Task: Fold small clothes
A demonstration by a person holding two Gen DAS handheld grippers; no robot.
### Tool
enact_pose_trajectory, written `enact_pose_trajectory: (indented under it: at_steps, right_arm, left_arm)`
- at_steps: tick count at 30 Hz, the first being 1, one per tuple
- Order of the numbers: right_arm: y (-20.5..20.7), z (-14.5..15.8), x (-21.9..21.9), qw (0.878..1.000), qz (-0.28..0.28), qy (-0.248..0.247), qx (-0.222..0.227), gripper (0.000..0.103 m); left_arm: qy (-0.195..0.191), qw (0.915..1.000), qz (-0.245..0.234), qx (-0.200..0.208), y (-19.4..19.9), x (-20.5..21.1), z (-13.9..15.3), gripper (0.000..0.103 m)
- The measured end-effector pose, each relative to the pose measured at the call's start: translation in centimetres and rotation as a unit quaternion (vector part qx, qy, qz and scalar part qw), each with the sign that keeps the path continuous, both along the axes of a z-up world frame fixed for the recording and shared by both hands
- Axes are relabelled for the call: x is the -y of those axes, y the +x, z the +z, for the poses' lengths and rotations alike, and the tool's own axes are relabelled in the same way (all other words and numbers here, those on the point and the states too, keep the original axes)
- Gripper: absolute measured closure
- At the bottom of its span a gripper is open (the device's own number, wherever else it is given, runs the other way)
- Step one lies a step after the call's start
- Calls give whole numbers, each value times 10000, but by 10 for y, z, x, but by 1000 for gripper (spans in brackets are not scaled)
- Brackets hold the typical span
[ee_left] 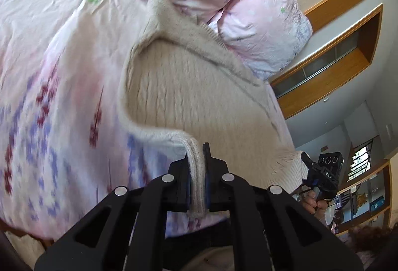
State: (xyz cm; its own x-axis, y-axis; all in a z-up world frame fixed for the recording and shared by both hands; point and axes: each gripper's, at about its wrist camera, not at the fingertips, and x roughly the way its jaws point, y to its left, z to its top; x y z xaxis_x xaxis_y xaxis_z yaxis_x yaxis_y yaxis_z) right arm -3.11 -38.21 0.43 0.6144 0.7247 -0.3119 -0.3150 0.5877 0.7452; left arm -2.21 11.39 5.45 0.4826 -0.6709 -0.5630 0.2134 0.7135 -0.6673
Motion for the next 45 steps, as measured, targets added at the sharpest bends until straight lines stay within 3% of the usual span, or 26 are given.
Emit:
enact_pose_trajectory:
  at_steps: [3,7,8,9,10,11,13,15,16,19,21,23,24,25,27,30,32,34,36,38,40,42,43,44,45]
  right_arm:
    - [52,38,12,9981,-309,146,521,96]
    - [148,56,26,9902,-1072,574,692,95]
    - [176,50,25,9875,-1390,548,503,87]
    - [200,42,24,9839,-1737,366,222,65]
    - [219,32,22,9789,-2039,42,-135,53]
    - [229,23,20,9748,-2172,-207,-462,47]
    - [225,9,20,9788,-1957,-251,-559,46]
    - [207,8,23,9768,-1995,-720,-285,28]
    - [200,10,24,9741,-2039,-961,-178,26]
    - [194,13,26,9764,-1865,-1086,-107,26]
    - [192,16,23,9788,-1722,-1107,-60,26]
    - [189,18,18,9794,-1629,-1194,34,26]
    - [186,19,13,9797,-1578,-1235,69,26]
    - [184,19,12,9800,-1532,-1266,92,26]
    - [180,18,11,9813,-1456,-1252,110,25]
    - [172,18,21,9821,-1453,-1198,95,25]
    - [162,21,34,9799,-1565,-1219,196,25]
    - [151,28,49,9742,-1809,-1314,317,25]
    - [142,34,64,9683,-2078,-1322,409,25]
    - [138,37,77,9644,-2329,-1191,387,25]
    - [141,35,86,9649,-2402,-1013,302,25]
    - [150,31,95,9669,-2364,-963,62,23]
    - [154,28,101,9690,-2300,-901,-90,22]
    - [157,25,107,9710,-2230,-818,-251,17]
    - [161,21,112,9736,-2136,-714,-383,13]
  left_arm:
    - [162,9975,275,636,62,1,42,96]
    - [518,9896,924,972,162,24,71,92]
    - [815,9852,1085,1045,187,34,72,78]
    - [1186,9792,1286,1031,212,44,70,54]
    - [1521,9730,1506,867,231,48,65,42]
    - [1729,9676,1710,679,241,47,59,37]
    - [1478,9746,1604,511,241,33,52,35]
    - [1361,9789,1411,577,227,16,45,29]
    - [1402,9799,1312,539,222,10,40,29]
    - [987,9910,901,-103,221,-4,11,31]
    - [829,9925,734,-523,223,-2,-9,39]
    - [956,9906,699,-688,223,5,-23,44]
    - [983,9906,804,-517,222,5,-24,45]
    - [916,9908,851,-522,224,6,-26,45]
    - [268,9925,827,-856,234,6,-38,84]
    - [-591,9902,835,-956,234,12,-33,90]
    - [-1103,9910,500,-572,228,32,-1,91]
    - [-1224,9924,-2,-155,224,71,41,91]
    - [-1485,9867,-654,97,225,127,69,91]
    - [-1890,9730,-1325,19,233,198,73,90]
    - [-2409,9514,-1864,-467,245,264,57,87]
    - [-2835,9291,-2069,-1168,254,305,32,82]
    - [-2955,9243,-2029,-1307,254,308,26,82]
    - [-2879,9296,-1929,-1257,252,302,26,79]
    - [-2660,9410,-1798,-1066,251,289,29,57]
